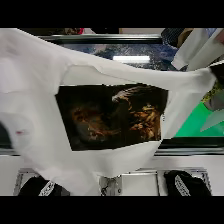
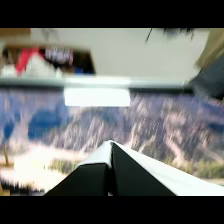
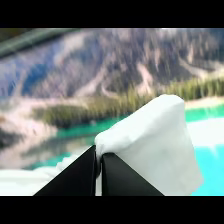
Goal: Fold the clothes and pants, and hang the long-sleeved shirts on hangers.
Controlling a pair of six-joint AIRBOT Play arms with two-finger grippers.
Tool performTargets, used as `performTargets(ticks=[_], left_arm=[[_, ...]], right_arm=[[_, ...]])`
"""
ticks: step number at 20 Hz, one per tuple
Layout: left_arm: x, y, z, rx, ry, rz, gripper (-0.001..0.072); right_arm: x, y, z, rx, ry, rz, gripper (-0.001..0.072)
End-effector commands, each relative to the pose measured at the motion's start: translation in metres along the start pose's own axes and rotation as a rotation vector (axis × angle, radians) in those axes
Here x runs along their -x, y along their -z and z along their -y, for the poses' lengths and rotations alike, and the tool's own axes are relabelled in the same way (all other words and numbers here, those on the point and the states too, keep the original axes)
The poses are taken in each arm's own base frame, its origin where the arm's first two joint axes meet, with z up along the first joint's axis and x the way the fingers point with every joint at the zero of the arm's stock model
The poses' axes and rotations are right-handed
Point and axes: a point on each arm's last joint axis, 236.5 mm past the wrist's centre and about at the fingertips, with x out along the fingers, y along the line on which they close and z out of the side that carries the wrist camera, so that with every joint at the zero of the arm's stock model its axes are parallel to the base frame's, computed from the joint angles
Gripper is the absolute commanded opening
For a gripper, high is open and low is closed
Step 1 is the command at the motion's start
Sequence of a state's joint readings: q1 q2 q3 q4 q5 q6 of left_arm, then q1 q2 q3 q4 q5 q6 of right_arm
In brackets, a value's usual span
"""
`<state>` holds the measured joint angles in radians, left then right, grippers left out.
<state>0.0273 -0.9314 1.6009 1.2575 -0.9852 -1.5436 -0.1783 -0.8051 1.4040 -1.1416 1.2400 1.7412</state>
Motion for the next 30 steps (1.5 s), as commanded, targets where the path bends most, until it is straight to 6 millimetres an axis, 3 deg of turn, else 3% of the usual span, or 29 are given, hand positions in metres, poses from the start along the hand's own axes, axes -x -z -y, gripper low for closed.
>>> performTargets(ticks=[1,4,7,8,9,10,13,15,17,19,22,24,27,30], left_arm=[[-0.116,0.089,-0.043,0.067,-0.041,-0.239,0.0009],[-0.191,0.127,-0.06,0.089,-0.05,-0.318,0.0008],[-0.236,0.132,-0.062,0.084,-0.035,-0.344,0.0011],[-0.244,0.131,-0.063,0.085,-0.03,-0.355,0.0224],[-0.248,0.129,-0.062,0.089,-0.027,-0.367,0.0554],[-0.249,0.125,-0.064,0.085,-0.026,-0.378,0.0644],[-0.223,0.118,-0.083,0.092,-0.051,-0.447,0.0618],[-0.191,0.141,-0.108,0.127,-0.101,-0.548,0.0618],[-0.162,0.182,-0.137,0.177,-0.175,-0.641,0.0618],[-0.126,0.25,-0.161,0.26,-0.247,-0.781,0.0618],[-0.075,0.353,-0.172,0.393,-0.306,-0.95,0.0619],[-0.047,0.408,-0.172,0.457,-0.337,-1.024,0.0619],[-0.033,0.453,-0.154,0.569,-0.324,-1.054,0.0618],[-0.044,0.467,-0.138,0.644,-0.297,-1.011,0.0618]], right_arm=[[-0.103,0.051,0.047,0.011,0.13,-0.273,0.0009],[-0.194,0.045,0.068,-0.01,0.148,-0.251,0.001],[-0.248,0.025,0.078,-0.06,0.15,-0.209,0.0026],[-0.258,0.017,0.079,-0.06,0.148,-0.202,0.0145],[-0.263,0.008,0.077,-0.055,0.143,-0.189,0.0408],[-0.261,-0.002,0.075,-0.045,0.137,-0.168,0.0596],[-0.227,-0.037,0.068,-0.026,0.127,-0.084,0.061],[-0.192,-0.046,0.06,0.049,0.137,-0.052,0.061],[-0.159,-0.03,0.051,0.125,0.135,-0.076,0.061],[-0.132,0.001,0.05,0.13,0.138,-0.124,0.061],[-0.106,0.046,0.053,0.117,0.132,-0.159,0.061],[-0.094,0.07,0.057,0.103,0.13,-0.174,0.061],[-0.085,0.087,0.06,0.069,0.13,-0.18,0.0609],[-0.083,0.091,0.058,0.055,0.121,-0.18,0.061]])
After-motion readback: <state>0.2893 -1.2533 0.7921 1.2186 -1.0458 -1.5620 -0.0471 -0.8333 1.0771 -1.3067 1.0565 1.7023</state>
